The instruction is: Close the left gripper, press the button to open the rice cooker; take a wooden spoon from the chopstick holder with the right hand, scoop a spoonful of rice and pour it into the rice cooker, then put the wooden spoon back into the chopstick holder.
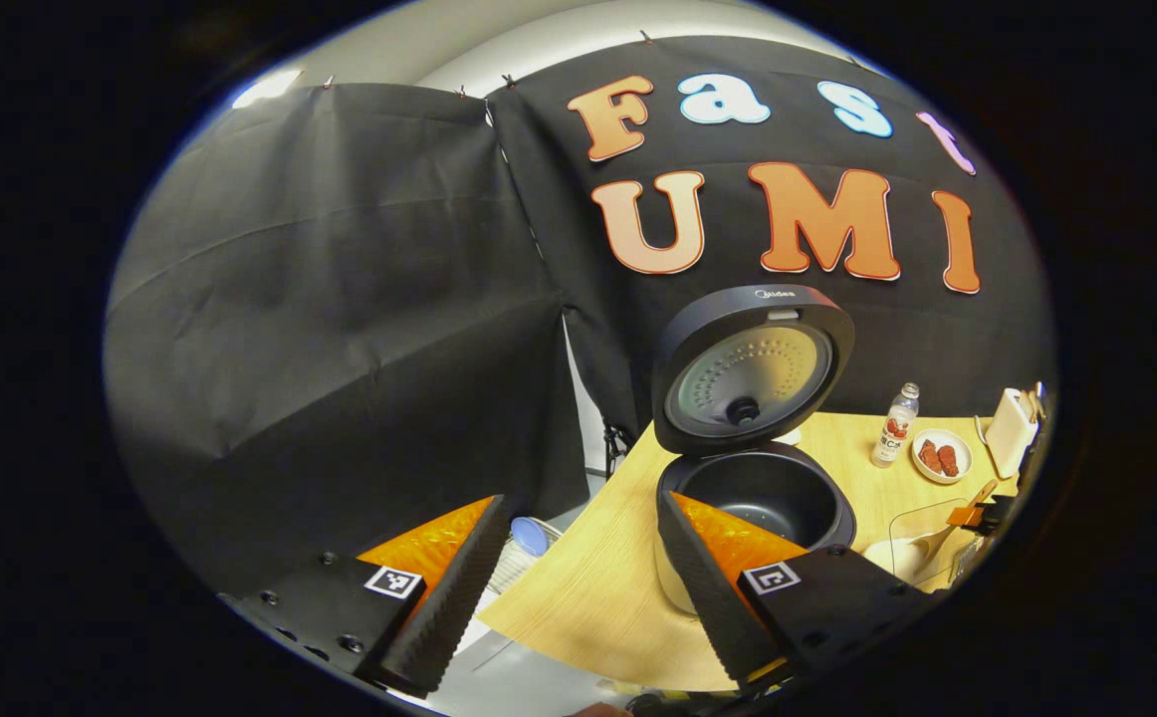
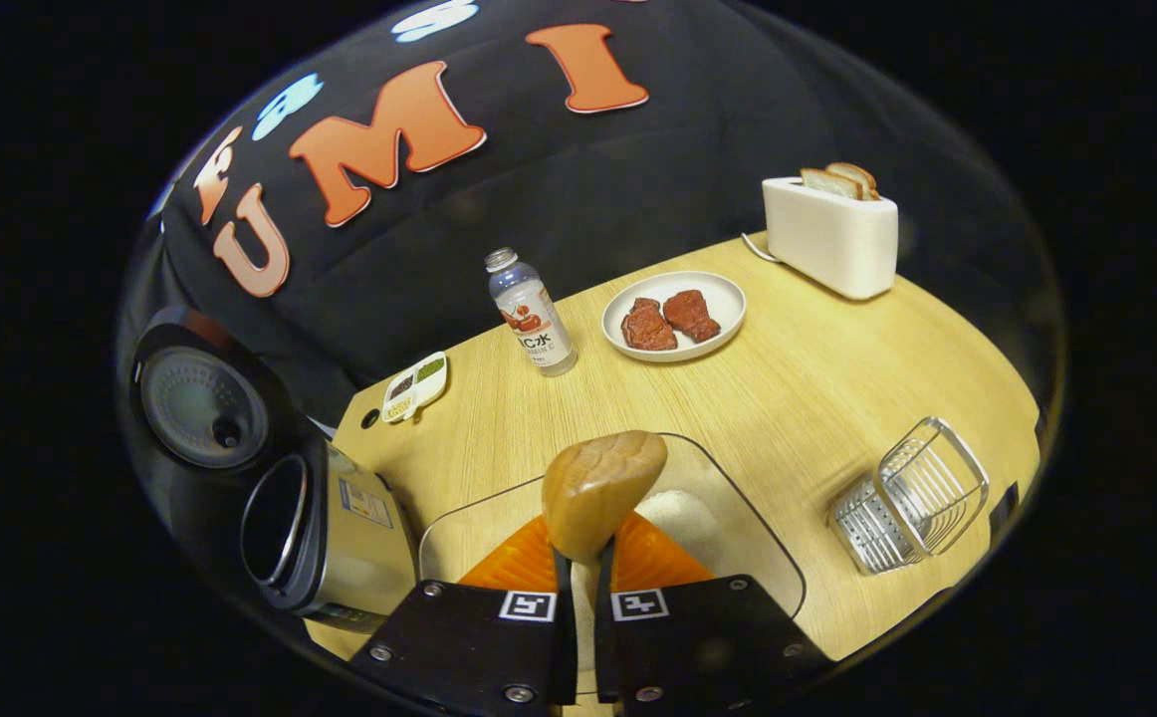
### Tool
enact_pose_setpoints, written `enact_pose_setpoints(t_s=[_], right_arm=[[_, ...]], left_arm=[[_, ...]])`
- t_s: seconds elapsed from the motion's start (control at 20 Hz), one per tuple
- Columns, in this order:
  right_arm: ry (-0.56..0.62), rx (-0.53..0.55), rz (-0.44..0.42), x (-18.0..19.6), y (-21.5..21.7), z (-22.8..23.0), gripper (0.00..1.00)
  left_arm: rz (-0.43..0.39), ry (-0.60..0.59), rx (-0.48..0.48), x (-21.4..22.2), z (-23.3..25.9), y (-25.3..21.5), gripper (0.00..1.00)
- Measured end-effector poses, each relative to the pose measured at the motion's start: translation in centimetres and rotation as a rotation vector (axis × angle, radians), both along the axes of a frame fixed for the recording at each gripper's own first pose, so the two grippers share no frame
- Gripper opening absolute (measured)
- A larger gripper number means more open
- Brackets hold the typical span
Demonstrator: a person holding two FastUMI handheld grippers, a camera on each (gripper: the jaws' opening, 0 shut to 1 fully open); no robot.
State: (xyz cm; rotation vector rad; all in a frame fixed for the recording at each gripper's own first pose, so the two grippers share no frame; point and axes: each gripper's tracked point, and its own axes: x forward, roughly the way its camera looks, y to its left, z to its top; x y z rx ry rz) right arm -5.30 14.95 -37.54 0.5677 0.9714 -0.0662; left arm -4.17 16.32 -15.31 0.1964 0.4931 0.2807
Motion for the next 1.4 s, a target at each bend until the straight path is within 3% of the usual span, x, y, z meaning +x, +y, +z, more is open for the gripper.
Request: enact_pose_setpoints(t_s=[1.05, 1.4], right_arm=[[0.113, 0.47, 0.008, -0.8, 5.6, 0.9, 0.06], [0.163, 0.599, -0.067, -1.5, 4.7, 0.4, 0.06]], left_arm=[[0.008, -0.002, 0.027, -0.2, 0.6, 0.5, 1.0], [-0.006, -0.001, 0.038, 0.3, 0.9, -0.4, 1.0]])
